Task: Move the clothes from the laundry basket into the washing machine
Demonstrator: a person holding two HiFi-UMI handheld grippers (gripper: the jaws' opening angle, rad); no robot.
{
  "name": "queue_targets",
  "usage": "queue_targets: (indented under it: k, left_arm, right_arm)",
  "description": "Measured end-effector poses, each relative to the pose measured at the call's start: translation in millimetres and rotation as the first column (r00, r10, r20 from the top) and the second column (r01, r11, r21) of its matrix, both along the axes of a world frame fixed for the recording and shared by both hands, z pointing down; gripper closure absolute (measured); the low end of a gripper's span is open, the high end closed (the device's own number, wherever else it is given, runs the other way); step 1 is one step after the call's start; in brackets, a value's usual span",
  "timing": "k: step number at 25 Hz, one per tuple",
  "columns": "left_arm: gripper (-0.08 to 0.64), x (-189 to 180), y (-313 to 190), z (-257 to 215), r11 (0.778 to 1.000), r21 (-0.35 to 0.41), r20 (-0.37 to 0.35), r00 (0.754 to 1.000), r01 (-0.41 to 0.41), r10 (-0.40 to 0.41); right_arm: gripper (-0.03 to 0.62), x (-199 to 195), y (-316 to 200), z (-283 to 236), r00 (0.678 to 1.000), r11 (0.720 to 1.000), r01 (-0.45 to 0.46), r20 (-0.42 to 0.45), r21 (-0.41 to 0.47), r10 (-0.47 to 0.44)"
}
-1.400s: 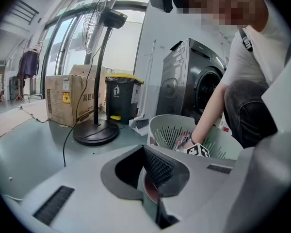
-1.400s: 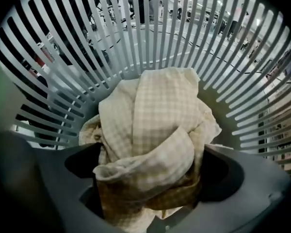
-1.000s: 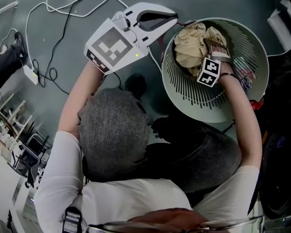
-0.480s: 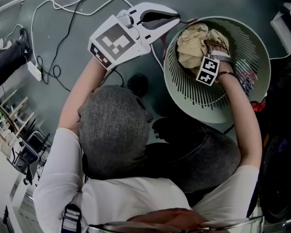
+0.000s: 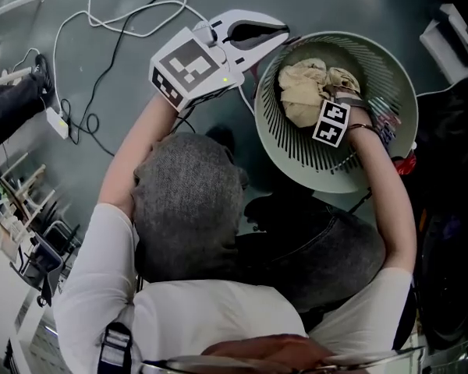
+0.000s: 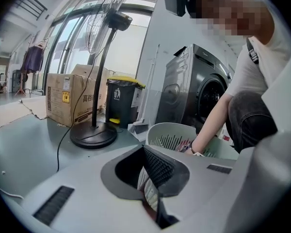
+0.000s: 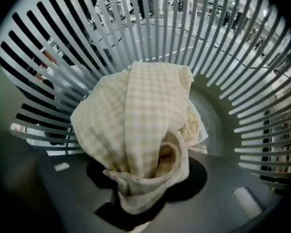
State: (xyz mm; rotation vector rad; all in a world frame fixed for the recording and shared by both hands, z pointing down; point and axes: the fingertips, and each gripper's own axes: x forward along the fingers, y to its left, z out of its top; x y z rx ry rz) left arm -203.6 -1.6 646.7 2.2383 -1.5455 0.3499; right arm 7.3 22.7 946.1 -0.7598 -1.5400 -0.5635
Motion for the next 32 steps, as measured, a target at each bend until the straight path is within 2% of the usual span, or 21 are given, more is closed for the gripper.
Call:
queue_targets:
  k: [8,19,23,32]
  left_arm:
    - [0.554,5.6,-13.5,-2.8,1.000,0.018,-0.002,1.000,-0.015,0.015]
    - [0.554,7.3,-16.8,-21.8,0.999,0.037,0.040,0.999,-0.034,0.033]
    - [0.554,7.9,-16.4,-26.1,0.999,0.041,0.047,0.998,-0.035,0.033]
    - [0.555,6.9,-27.9,-49.4,0.996,0.070,0.095,0.994,-0.053,0.046]
  right_arm:
    - [0.370,-18.5,-12.7,-33.8,0.994,0.995,-0.093,0.056,-0.019,0.094]
    - [0.370,-38.1,-15.7,-78.5,0.978,0.986,-0.155,0.135,-0.053,0.161]
    - [0.370,-34.4,-23.8,-98.5,0.969,0.980,-0.190,0.146,-0.063,0.197]
    - [0.369,-38.4,-40.1,-154.6,0.929,0.957,-0.275,0.231,-0.092,0.289]
